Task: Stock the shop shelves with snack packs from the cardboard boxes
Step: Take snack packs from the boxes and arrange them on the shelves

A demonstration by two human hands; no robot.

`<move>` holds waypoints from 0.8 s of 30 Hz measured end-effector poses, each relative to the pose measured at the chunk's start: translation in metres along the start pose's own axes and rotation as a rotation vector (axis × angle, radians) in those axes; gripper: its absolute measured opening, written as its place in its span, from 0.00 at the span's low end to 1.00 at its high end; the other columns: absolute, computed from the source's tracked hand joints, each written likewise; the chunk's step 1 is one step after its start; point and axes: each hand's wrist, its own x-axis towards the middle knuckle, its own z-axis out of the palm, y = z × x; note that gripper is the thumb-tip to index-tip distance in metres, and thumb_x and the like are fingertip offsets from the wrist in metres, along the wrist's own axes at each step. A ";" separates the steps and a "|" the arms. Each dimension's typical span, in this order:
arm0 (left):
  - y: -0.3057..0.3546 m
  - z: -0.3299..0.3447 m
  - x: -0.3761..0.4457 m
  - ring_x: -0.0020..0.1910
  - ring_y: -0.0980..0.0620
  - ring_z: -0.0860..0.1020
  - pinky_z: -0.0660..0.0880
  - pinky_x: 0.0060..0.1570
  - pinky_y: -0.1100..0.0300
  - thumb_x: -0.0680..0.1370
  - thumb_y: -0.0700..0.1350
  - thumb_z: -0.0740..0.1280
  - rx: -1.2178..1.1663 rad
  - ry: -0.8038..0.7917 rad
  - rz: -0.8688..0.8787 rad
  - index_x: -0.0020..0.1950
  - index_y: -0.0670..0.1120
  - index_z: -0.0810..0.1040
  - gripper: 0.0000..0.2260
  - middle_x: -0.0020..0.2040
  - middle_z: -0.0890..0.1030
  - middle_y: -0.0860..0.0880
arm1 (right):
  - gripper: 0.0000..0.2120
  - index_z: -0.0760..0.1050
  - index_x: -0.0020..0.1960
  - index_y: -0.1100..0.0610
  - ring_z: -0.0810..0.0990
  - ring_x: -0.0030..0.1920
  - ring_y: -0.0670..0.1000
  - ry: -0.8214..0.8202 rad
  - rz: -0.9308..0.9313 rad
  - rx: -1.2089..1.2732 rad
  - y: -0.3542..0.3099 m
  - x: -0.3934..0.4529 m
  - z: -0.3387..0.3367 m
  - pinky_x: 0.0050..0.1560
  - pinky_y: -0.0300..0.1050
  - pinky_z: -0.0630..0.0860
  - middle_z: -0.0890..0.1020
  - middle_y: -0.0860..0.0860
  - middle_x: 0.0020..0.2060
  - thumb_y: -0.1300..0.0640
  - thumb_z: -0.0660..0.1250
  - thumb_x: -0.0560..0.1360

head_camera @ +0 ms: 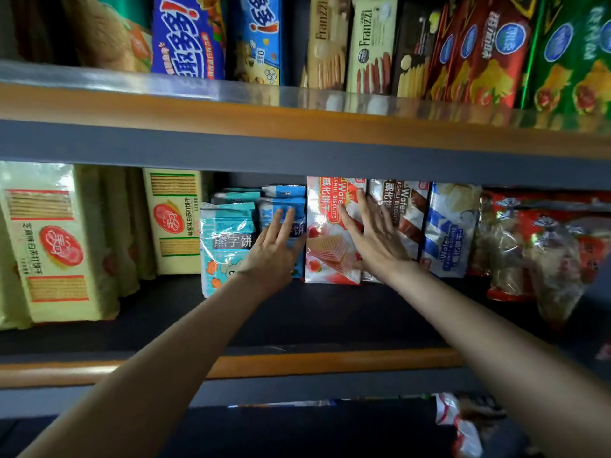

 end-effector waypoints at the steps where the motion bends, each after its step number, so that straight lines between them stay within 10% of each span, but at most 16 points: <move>1: 0.002 0.001 0.004 0.73 0.35 0.36 0.46 0.73 0.47 0.80 0.46 0.58 0.000 -0.018 -0.033 0.77 0.50 0.42 0.31 0.74 0.34 0.36 | 0.57 0.27 0.73 0.43 0.30 0.72 0.59 0.000 -0.021 0.018 0.002 0.000 0.001 0.72 0.64 0.50 0.25 0.52 0.71 0.77 0.63 0.68; 9: 0.015 0.006 0.019 0.72 0.29 0.44 0.58 0.70 0.38 0.77 0.40 0.63 -0.068 0.068 -0.147 0.76 0.44 0.53 0.30 0.74 0.43 0.32 | 0.49 0.36 0.75 0.54 0.39 0.74 0.65 0.160 -0.154 -0.084 0.006 0.006 0.020 0.67 0.61 0.31 0.41 0.64 0.74 0.75 0.63 0.67; 14: 0.039 -0.009 0.027 0.75 0.39 0.39 0.47 0.73 0.45 0.77 0.44 0.61 -0.072 0.105 -0.149 0.76 0.42 0.52 0.30 0.76 0.39 0.39 | 0.59 0.53 0.76 0.54 0.59 0.72 0.68 0.271 -0.081 -0.143 0.025 0.002 0.020 0.67 0.67 0.50 0.59 0.65 0.72 0.58 0.82 0.53; 18: 0.067 -0.009 0.045 0.74 0.37 0.38 0.46 0.73 0.45 0.74 0.54 0.66 -0.050 0.178 -0.111 0.76 0.43 0.43 0.42 0.75 0.36 0.37 | 0.58 0.54 0.75 0.56 0.54 0.72 0.67 0.345 -0.004 -0.118 0.062 -0.009 0.021 0.67 0.66 0.51 0.55 0.66 0.72 0.55 0.83 0.54; 24: 0.082 0.016 0.069 0.73 0.30 0.47 0.54 0.70 0.41 0.67 0.69 0.64 0.086 0.249 -0.229 0.76 0.42 0.40 0.52 0.74 0.41 0.33 | 0.54 0.39 0.77 0.49 0.32 0.73 0.58 0.226 -0.103 0.038 0.098 -0.020 0.022 0.70 0.52 0.38 0.33 0.60 0.73 0.83 0.57 0.62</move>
